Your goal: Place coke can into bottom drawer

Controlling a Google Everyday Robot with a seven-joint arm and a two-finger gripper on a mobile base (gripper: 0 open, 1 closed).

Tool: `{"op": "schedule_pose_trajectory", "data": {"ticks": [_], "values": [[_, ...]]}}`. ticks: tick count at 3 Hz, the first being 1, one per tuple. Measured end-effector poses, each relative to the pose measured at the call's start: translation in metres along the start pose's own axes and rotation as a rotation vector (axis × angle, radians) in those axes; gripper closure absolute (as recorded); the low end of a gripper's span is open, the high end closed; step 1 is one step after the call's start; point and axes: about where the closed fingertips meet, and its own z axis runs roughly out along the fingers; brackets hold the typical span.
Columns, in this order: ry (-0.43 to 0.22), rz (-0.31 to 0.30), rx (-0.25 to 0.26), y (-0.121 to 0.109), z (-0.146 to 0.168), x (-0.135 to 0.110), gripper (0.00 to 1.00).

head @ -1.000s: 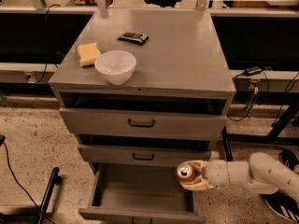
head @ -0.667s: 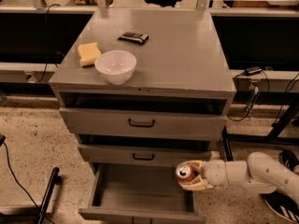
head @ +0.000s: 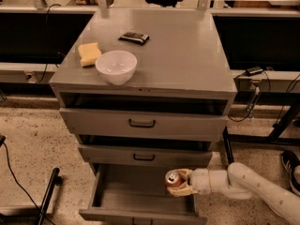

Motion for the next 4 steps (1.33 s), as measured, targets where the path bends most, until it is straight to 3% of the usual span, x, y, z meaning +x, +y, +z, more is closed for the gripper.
{"op": "schedule_pose_trajectory", "data": {"ticks": [1,3,4], "values": [[-0.059,-0.001,0.015,-0.006,0.028,0.035,1.0],[-0.043,-0.002,-0.016,0.0,0.058,0.045,1.0],[-0.02,0.016,-0.031,0.002,0.089,0.071,1.0]]}}
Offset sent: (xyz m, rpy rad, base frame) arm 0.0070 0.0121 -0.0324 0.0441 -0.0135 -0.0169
